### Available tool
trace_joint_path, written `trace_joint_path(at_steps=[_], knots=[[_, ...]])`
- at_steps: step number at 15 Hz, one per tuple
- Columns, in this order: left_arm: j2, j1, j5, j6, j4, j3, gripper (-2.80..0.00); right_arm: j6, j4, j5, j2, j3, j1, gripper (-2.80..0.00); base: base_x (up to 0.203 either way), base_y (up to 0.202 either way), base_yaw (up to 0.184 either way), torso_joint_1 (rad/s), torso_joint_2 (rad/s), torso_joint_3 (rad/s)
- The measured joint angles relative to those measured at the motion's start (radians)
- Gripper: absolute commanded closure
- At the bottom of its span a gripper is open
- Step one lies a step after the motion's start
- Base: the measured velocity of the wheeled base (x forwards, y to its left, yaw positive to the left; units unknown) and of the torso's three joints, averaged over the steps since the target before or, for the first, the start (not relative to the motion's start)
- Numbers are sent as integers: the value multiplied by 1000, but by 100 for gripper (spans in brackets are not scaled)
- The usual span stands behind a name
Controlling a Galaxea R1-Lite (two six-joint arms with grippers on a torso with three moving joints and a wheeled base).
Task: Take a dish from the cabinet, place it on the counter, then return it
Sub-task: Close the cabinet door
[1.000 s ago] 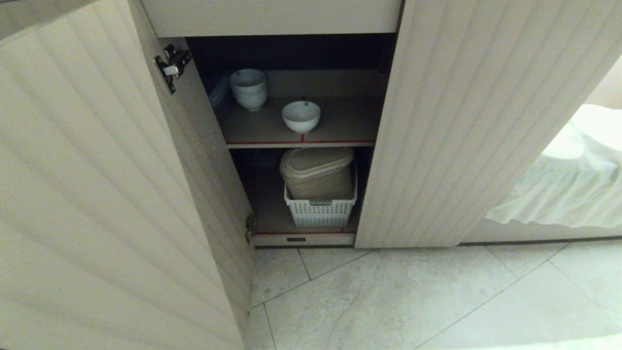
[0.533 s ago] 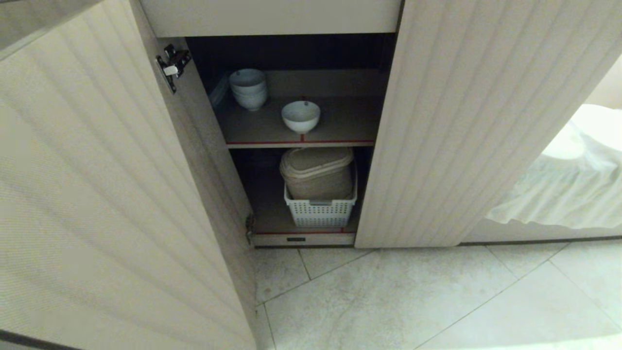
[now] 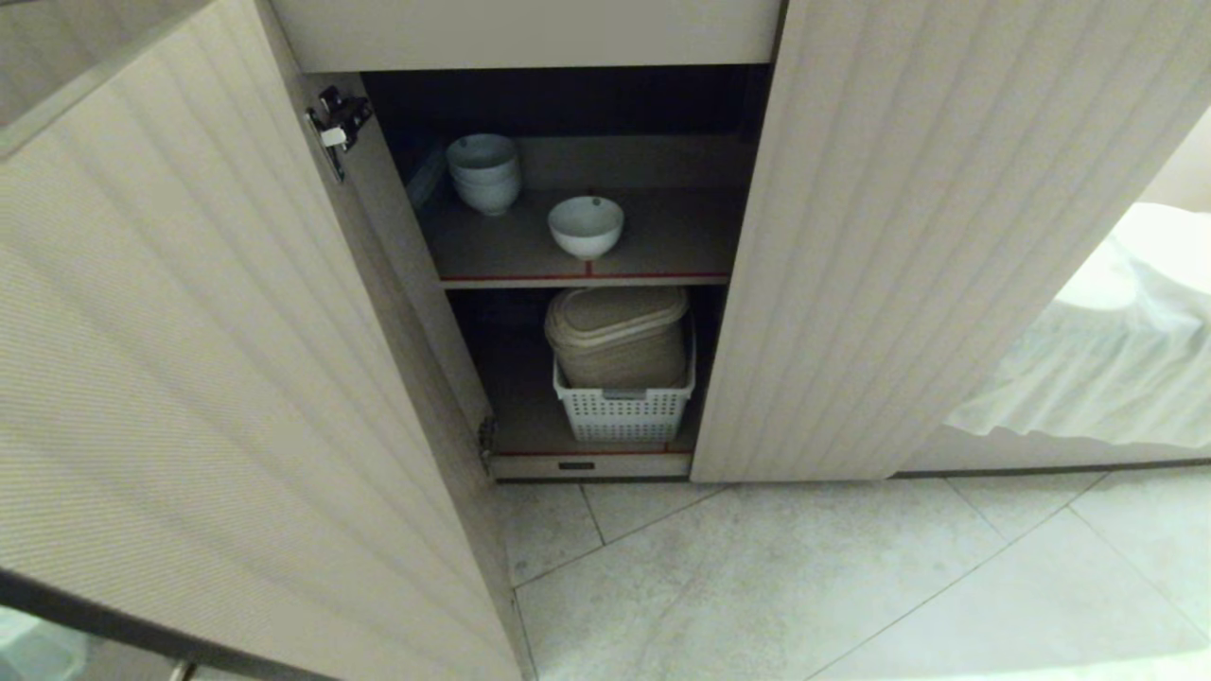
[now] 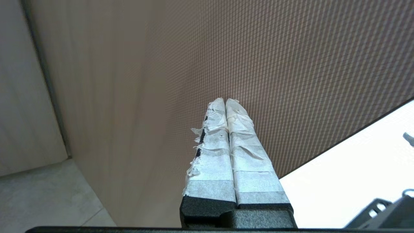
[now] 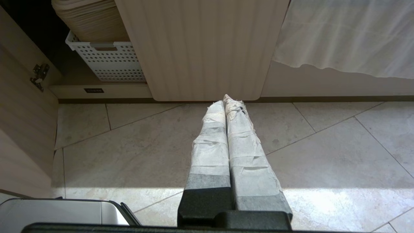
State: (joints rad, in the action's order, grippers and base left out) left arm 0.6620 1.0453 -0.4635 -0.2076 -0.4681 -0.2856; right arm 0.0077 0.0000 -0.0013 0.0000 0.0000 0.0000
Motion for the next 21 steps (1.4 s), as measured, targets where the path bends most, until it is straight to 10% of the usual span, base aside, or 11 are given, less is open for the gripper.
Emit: trace_joint_path(at_steps=[21], knots=[[285, -1, 108, -4, -62, -110, 0, 0, 0, 0, 0, 0, 0, 0, 0, 0, 0, 0, 0, 0]])
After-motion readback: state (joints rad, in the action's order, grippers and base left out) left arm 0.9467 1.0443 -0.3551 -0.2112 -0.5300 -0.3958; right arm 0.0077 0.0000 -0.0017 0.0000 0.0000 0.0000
